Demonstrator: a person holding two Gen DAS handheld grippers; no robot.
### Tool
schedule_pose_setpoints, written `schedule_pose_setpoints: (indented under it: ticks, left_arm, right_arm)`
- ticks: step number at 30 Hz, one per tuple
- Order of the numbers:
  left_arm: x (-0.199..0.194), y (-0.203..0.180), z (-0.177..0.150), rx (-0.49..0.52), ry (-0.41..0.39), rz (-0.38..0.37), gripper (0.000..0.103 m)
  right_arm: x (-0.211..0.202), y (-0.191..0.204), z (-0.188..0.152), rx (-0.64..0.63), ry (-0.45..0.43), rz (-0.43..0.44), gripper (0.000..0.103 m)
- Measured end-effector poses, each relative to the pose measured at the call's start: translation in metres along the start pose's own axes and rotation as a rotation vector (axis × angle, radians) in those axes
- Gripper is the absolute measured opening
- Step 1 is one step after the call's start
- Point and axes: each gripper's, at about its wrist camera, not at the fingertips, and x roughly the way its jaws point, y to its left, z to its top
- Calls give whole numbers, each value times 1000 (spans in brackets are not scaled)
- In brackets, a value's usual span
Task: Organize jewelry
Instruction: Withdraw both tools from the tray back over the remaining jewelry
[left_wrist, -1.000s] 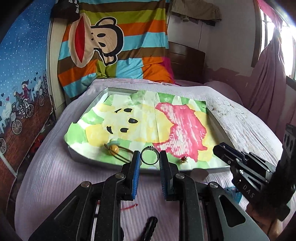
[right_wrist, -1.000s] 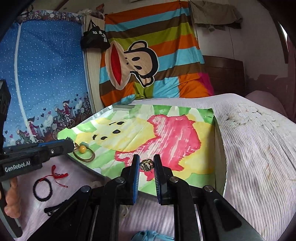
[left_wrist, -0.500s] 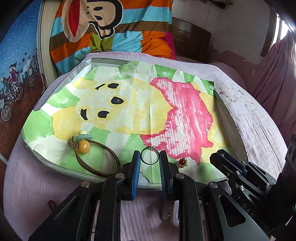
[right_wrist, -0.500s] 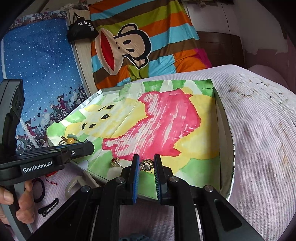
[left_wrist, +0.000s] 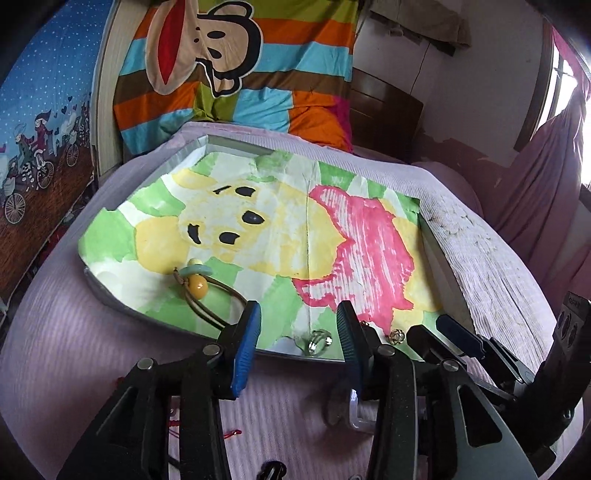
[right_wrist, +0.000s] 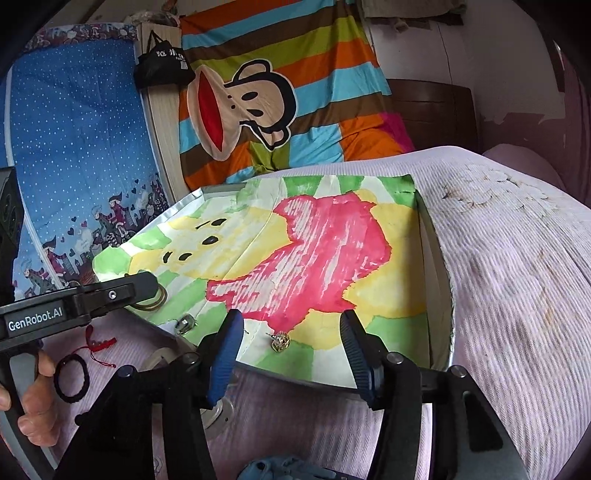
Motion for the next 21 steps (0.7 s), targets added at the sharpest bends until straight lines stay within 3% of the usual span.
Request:
schedule_pose_setpoints:
  ticks: [2, 4, 6, 8, 10, 13, 16, 21]
  left_arm:
    - [-14, 1, -1, 1, -26, 12, 40]
    - [-31, 1, -2, 8, -72, 35, 57]
    - [-50, 3, -4, 4, -124, 43, 66]
    - [-68, 5, -7, -3, -159, 51, 71]
    - [-87, 7, -11, -7, -191, 66, 80]
    - [-116, 13, -15, -17, -249, 91, 83]
    - [-145, 18, -24, -23, -309, 128, 95]
    - [-186, 25, -44, -23, -374, 128, 95]
  right_arm:
    - [-10, 0, 0, 18, -33, -2, 57]
    - [-22, 2, 1, 27, -63, -3, 70]
    - [-35, 6, 3, 38, -96, 6, 79]
    - [-50, 12, 5, 51, -130, 16, 83]
    - [-64, 20, 7, 49, -156, 29, 96]
    - [-86, 37, 7, 7, -201, 25, 103]
    - [-107, 52, 2, -29, -249, 1, 103]
    - [-137, 73, -12, -111, -307, -25, 103]
